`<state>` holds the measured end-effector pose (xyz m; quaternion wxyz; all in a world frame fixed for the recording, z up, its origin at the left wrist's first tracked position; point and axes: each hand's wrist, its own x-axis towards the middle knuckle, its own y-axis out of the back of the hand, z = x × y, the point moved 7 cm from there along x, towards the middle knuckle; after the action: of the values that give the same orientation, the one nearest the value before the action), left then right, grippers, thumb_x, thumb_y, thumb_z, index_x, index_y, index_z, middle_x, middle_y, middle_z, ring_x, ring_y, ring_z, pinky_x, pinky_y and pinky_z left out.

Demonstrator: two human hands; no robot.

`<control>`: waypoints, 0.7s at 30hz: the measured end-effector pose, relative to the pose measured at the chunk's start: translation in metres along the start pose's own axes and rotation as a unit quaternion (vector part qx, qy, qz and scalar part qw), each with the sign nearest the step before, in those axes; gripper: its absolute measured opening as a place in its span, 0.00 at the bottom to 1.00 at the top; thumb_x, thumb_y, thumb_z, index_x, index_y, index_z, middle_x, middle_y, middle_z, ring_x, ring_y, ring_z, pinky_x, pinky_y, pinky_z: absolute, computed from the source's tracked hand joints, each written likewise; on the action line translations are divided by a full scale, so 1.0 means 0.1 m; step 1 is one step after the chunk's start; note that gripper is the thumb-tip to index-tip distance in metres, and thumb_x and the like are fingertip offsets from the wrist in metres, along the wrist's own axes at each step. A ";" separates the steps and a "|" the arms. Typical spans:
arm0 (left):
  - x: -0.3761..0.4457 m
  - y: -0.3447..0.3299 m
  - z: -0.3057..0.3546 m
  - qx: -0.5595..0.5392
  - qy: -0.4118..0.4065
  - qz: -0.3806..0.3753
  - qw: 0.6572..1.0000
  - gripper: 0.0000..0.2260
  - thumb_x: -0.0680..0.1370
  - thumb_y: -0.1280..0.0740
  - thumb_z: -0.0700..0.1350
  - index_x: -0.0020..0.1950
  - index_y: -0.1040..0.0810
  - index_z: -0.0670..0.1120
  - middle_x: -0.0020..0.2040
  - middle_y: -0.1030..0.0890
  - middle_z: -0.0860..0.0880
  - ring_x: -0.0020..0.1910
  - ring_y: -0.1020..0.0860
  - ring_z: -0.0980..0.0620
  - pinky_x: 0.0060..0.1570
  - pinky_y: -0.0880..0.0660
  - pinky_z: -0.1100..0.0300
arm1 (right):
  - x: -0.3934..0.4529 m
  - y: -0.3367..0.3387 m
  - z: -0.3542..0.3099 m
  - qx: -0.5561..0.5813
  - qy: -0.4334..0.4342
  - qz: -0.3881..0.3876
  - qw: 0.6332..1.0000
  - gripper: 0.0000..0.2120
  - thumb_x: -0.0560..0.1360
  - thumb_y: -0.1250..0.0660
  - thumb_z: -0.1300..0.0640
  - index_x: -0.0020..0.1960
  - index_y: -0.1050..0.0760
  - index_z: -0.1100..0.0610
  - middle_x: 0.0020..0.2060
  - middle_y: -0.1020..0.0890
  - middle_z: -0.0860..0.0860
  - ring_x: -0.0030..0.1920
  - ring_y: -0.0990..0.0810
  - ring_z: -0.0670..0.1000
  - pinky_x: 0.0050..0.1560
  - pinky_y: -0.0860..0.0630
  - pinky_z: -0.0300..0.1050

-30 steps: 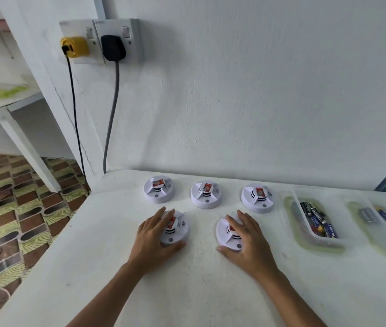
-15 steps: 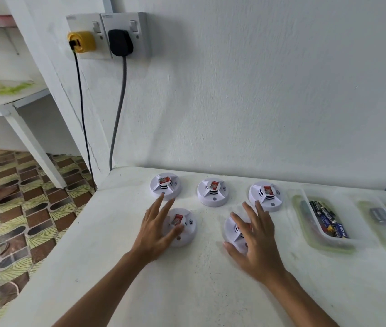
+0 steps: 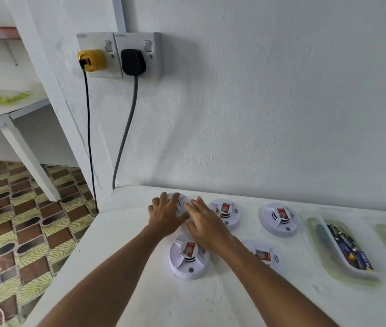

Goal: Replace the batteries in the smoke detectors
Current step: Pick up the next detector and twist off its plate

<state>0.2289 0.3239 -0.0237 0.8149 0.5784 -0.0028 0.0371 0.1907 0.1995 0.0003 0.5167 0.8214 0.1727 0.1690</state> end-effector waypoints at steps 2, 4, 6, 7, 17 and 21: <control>0.01 0.10 -0.01 -0.098 0.009 0.018 0.995 0.32 0.72 0.38 0.67 0.70 0.34 0.50 0.66 0.28 0.45 0.63 0.30 0.40 0.58 0.33 0.50 | 0.00 0.05 0.04 0.095 -0.028 0.038 0.994 0.23 0.82 0.45 0.57 0.76 0.42 0.56 0.74 0.36 0.52 0.74 0.38 0.53 0.67 0.34 0.46; -0.04 0.22 0.01 -0.297 0.036 0.000 0.954 0.34 0.67 0.41 0.69 0.65 0.30 0.48 0.59 0.23 0.45 0.57 0.25 0.43 0.47 0.30 0.57 | 0.00 0.12 0.10 0.181 -0.074 0.081 0.977 0.24 0.80 0.40 0.57 0.75 0.40 0.56 0.72 0.32 0.51 0.71 0.33 0.51 0.67 0.33 0.43; -0.12 0.26 0.11 -0.473 0.028 -0.058 0.878 0.33 0.68 0.43 0.69 0.64 0.27 0.47 0.59 0.21 0.44 0.56 0.22 0.44 0.46 0.25 0.57 | 0.02 0.18 0.11 0.264 -0.109 0.101 0.953 0.28 0.77 0.33 0.53 0.74 0.38 0.56 0.67 0.27 0.51 0.66 0.29 0.50 0.62 0.29 0.40; -0.17 0.27 0.17 -0.531 0.015 -0.089 0.842 0.31 0.71 0.44 0.68 0.64 0.25 0.48 0.59 0.19 0.44 0.55 0.20 0.45 0.46 0.23 0.55 | 0.04 0.21 0.08 0.296 -0.114 0.107 0.942 0.29 0.74 0.30 0.51 0.72 0.36 0.55 0.63 0.25 0.50 0.63 0.27 0.49 0.57 0.27 0.37; -0.57 0.44 0.32 -0.657 0.041 -0.166 0.735 0.26 0.82 0.56 0.55 0.65 0.24 0.47 0.58 0.19 0.39 0.53 0.21 0.46 0.48 0.23 0.53 | -0.03 0.59 -0.09 0.290 -0.056 0.116 0.948 0.27 0.59 0.18 0.50 0.51 0.28 0.54 0.48 0.24 0.50 0.44 0.28 0.46 0.40 0.31 0.27; -0.64 0.49 0.29 -0.670 0.059 -0.174 0.719 0.25 0.81 0.53 0.56 0.58 0.20 0.47 0.51 0.19 0.39 0.45 0.23 0.45 0.44 0.26 0.52 | -0.07 0.60 -0.23 0.279 -0.042 0.099 0.954 0.28 0.60 0.18 0.51 0.51 0.31 0.56 0.44 0.24 0.49 0.41 0.26 0.45 0.36 0.27 0.33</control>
<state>0.1626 0.3094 0.0289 0.9803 -0.1321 0.1216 -0.0829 0.1806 0.1894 0.0636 0.2547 0.9521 0.1092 0.1296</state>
